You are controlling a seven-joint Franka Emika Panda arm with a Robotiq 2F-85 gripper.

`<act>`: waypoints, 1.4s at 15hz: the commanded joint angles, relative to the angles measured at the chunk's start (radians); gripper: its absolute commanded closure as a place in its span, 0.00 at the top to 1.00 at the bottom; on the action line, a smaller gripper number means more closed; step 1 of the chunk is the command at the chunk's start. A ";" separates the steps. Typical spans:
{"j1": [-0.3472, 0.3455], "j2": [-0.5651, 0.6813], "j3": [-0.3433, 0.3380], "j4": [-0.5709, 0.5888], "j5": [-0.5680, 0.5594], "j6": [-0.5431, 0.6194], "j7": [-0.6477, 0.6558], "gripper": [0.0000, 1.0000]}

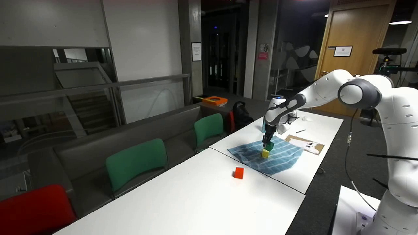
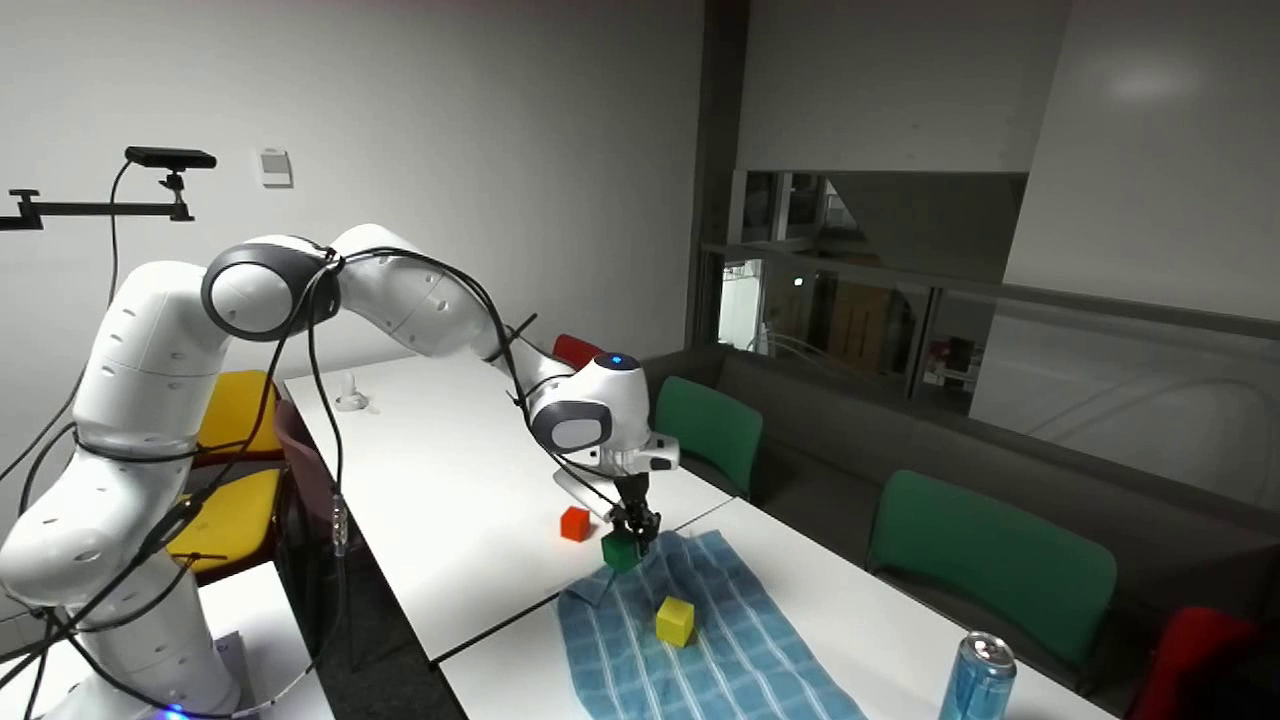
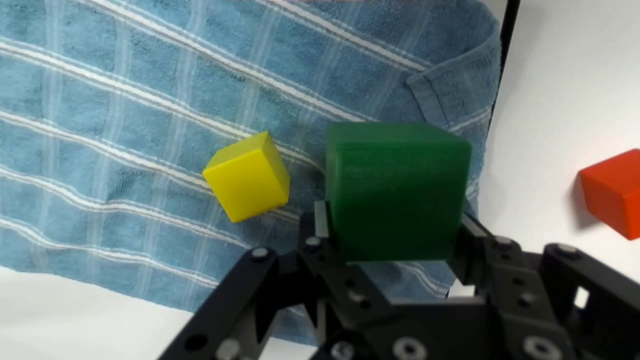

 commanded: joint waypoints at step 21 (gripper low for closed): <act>-0.034 0.270 -0.016 0.331 -0.304 -0.071 -0.098 0.31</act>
